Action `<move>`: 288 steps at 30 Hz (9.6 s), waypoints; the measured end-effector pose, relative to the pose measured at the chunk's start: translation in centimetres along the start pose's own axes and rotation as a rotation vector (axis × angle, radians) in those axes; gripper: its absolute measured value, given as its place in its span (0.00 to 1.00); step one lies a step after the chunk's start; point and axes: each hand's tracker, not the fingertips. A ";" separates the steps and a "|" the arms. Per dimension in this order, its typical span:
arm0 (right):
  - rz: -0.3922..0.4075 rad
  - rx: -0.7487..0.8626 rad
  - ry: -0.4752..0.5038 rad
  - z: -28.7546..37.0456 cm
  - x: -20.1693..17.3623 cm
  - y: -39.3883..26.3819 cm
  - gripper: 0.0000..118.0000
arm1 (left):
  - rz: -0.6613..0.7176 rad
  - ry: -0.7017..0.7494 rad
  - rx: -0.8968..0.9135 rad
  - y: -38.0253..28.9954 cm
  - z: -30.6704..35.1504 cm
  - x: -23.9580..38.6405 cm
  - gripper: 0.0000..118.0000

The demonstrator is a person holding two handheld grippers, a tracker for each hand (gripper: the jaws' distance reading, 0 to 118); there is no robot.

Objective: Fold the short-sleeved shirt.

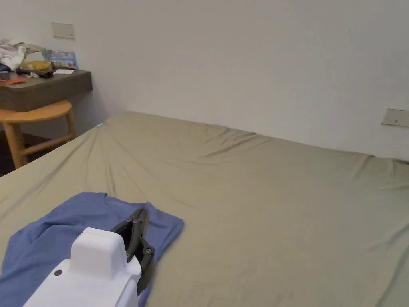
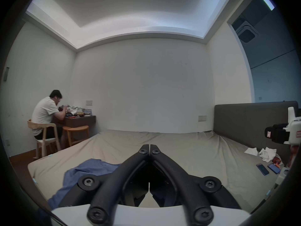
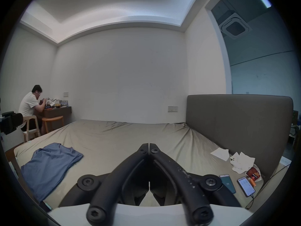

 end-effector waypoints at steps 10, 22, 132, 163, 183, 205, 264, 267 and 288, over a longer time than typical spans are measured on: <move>-0.001 0.004 0.479 -2.9 -15.5 0.9 0.00 | -0.061 0.393 -0.120 0.3 6.7 -12.2 0.00; 0.045 -0.051 0.577 -3.8 -18.8 0.2 0.00 | 0.023 0.284 -0.271 -1.5 1.4 -15.2 0.00; -0.101 -0.104 0.000 2.8 8.2 -2.0 0.00 | 0.268 -0.789 -1.022 -17.0 -18.2 29.1 0.87; -0.047 -0.157 0.089 3.0 3.6 -5.0 0.00 | 0.070 -0.349 -0.381 -9.1 0.8 5.5 0.00; -0.061 -0.167 0.127 2.9 3.5 -4.8 0.00 | -0.013 -0.263 -0.930 -23.2 -13.0 13.0 0.81; -0.061 -0.209 0.069 1.1 5.5 -5.4 0.00 | -0.144 -0.304 -0.813 -19.0 -9.7 14.0 0.03; -0.184 -0.586 0.228 -24.9 17.6 5.0 0.03 | 0.156 -0.209 -0.507 -4.6 -9.8 1.1 0.03; -0.190 -0.539 0.199 -22.4 18.9 7.3 0.03 | 0.140 -0.164 -0.453 -2.3 -10.6 -0.9 0.03; -0.192 -0.307 0.080 -14.5 23.7 15.0 0.03 | 0.141 -0.084 -0.331 8.5 -16.5 -6.4 0.03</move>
